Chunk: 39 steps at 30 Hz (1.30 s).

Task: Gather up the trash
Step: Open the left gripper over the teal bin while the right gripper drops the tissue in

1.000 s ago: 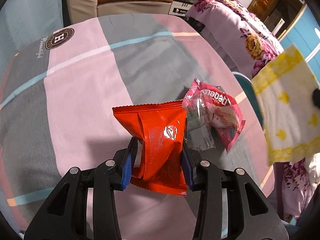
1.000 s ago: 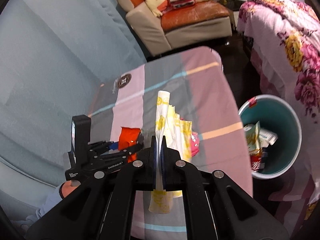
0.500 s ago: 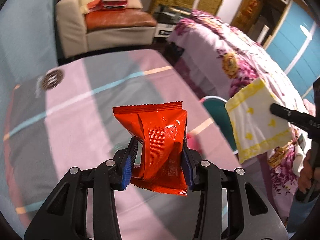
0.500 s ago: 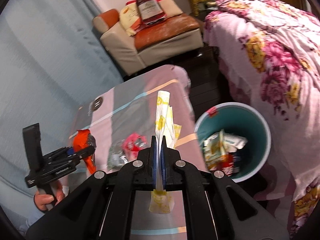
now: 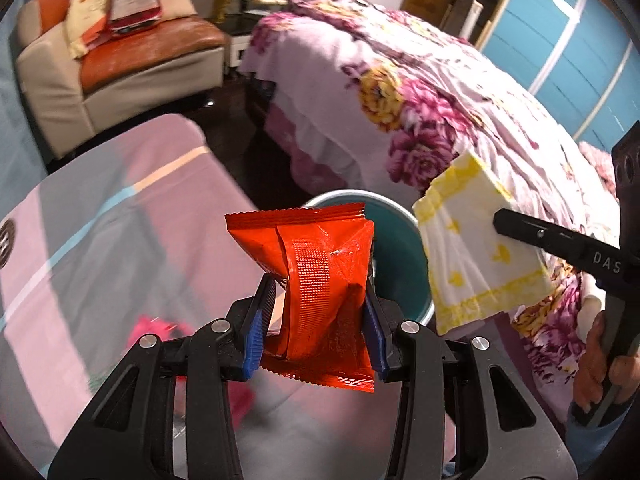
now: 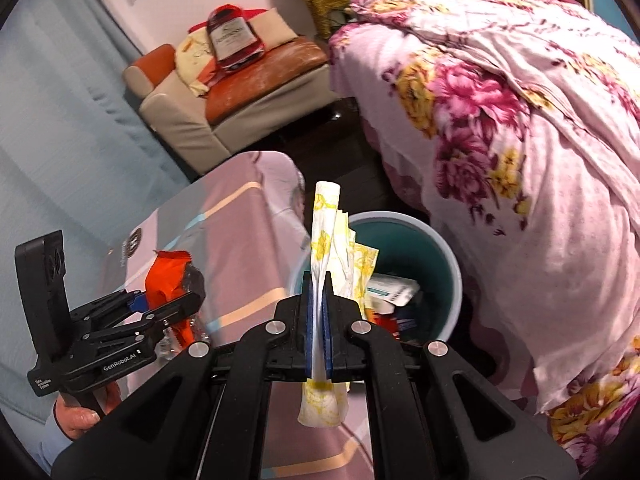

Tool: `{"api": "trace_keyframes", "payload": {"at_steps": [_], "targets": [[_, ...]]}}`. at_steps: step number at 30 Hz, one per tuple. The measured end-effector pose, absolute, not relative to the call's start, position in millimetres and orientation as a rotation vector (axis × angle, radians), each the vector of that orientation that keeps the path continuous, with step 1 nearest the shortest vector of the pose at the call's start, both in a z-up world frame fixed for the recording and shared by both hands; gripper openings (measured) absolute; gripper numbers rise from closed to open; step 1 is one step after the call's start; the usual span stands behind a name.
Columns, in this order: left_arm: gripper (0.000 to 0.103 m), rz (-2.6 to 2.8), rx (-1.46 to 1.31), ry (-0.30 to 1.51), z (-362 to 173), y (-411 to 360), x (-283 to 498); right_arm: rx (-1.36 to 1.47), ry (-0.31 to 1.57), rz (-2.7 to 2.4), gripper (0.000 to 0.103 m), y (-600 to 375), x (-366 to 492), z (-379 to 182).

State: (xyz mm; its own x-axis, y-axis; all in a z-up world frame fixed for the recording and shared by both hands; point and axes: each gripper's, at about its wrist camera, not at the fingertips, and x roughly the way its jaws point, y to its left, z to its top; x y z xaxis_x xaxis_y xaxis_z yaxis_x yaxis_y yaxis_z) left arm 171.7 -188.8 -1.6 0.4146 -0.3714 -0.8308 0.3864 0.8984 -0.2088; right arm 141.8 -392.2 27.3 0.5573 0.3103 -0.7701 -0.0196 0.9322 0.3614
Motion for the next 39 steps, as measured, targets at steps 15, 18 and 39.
{"api": "trace_keyframes", "payload": {"at_steps": [15, 18, 39], "targets": [[0.083, -0.513, 0.041, 1.059, -24.4, -242.4, 205.1, 0.344, 0.992, 0.141, 0.004, -421.9, 161.5, 9.6], [0.087, -0.499, 0.048, 1.052, -24.8, -242.5, 206.7, 0.342, 0.994, 0.133, 0.004, -422.9, 163.4, 9.0], [0.091, -0.468, 0.006, 1.097, -31.5, -197.5, 202.3, 0.292, 1.05, 0.142, 0.004, -389.1, 184.3, -4.7]]}}
